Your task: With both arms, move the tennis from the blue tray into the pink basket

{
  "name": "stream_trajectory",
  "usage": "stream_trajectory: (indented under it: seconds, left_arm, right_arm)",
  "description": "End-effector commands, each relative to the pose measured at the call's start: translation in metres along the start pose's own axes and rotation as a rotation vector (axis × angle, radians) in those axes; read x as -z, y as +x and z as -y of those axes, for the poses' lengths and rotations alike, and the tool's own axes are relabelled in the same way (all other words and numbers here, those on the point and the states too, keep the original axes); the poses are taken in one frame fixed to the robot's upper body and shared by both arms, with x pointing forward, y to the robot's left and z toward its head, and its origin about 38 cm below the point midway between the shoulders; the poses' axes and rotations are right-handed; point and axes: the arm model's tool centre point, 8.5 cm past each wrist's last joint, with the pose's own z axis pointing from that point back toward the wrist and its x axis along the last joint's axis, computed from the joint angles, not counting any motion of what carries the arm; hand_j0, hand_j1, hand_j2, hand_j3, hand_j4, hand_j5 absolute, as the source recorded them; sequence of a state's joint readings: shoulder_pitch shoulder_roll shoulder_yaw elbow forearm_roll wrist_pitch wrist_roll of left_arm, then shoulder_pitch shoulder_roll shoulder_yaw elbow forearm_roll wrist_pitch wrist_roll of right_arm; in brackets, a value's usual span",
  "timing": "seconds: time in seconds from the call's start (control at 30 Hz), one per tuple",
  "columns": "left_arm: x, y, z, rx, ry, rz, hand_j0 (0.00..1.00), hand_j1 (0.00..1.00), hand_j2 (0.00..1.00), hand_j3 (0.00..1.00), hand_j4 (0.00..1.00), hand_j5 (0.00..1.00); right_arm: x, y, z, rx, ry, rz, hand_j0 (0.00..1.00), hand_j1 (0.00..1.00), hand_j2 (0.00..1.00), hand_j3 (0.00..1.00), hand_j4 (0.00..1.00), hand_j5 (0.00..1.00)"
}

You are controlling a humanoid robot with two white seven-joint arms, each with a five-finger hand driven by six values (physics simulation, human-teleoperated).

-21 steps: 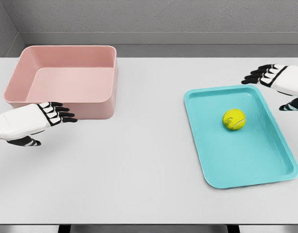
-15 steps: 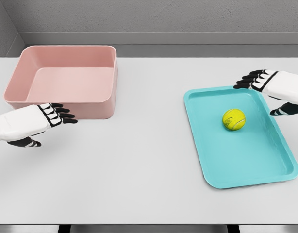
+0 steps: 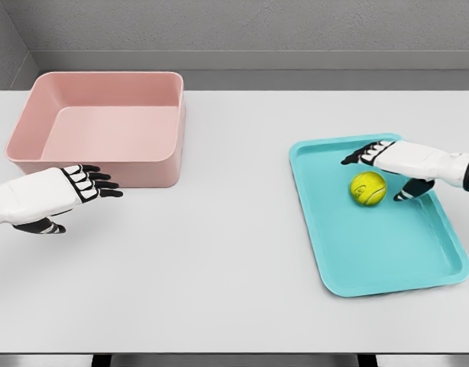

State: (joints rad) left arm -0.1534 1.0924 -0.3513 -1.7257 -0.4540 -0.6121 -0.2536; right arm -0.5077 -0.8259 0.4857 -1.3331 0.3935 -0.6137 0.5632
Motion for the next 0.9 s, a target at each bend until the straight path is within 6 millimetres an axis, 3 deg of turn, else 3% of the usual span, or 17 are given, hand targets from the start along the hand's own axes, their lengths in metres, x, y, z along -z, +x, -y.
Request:
stream_trajectory:
  seconds: [0.0,0.37,0.53,0.87]
  left_arm:
    - [0.000,0.000,-0.001,-0.004,0.003,0.000,1.00,1.00,1.00,1.00,1.00,1.00]
    - [0.000,0.000,0.000,-0.006,0.004,-0.001,1.00,1.00,1.00,1.00,1.00,1.00]
    - [0.000,0.000,0.000,-0.006,0.004,-0.001,1.00,1.00,1.00,1.00,1.00,1.00]
    - [-0.001,-0.001,-0.001,-0.004,0.003,-0.002,1.00,1.00,1.00,1.00,1.00,1.00]
  right_arm:
    - [0.002,0.010,0.007,-0.023,-0.010,0.028,1.00,1.00,1.00,1.00,1.00,1.00]
    - [0.012,0.015,-0.013,-0.009,0.050,0.047,0.99,0.99,0.99,0.99,0.99,0.99]
    - [0.012,0.014,-0.013,-0.026,0.062,0.038,0.83,0.83,0.83,0.83,0.83,0.83]
    - [0.014,0.015,-0.016,-0.038,0.072,0.032,0.72,0.72,0.72,0.72,0.72,0.72]
